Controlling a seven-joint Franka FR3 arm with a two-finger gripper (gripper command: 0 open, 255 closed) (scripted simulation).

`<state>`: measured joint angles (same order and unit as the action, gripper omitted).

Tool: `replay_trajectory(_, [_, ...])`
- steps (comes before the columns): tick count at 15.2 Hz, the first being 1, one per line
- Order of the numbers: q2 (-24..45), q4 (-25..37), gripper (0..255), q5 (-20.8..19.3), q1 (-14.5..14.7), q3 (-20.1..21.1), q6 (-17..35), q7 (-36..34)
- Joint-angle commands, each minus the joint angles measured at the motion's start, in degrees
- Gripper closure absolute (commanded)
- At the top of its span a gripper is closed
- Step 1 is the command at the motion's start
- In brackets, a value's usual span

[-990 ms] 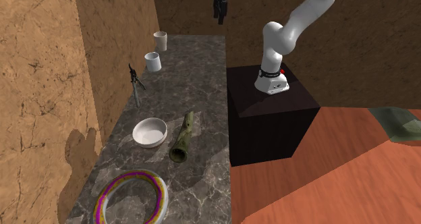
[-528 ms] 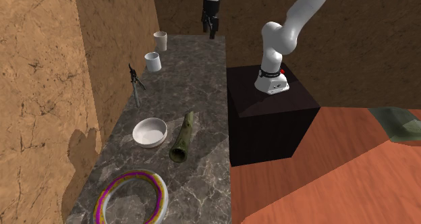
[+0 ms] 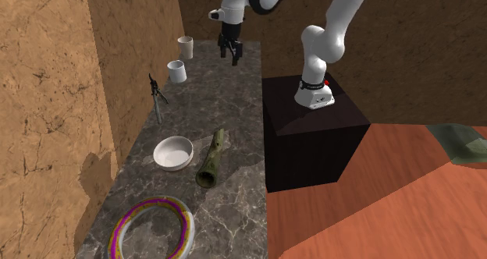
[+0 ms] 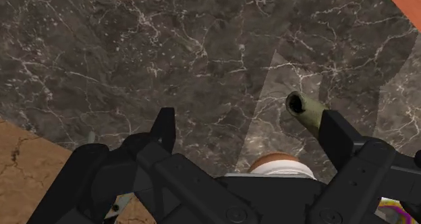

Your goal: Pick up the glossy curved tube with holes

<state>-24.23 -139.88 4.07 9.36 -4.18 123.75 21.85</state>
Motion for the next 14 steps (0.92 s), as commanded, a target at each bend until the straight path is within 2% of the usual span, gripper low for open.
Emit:
replay_trajectory(1, [3.93,0.82,0,0.97,1.56,0.24,3.46,2.25])
replay_trajectory(14, [27.39,9.89,0,7.51,9.01,3.81,19.10,17.58])
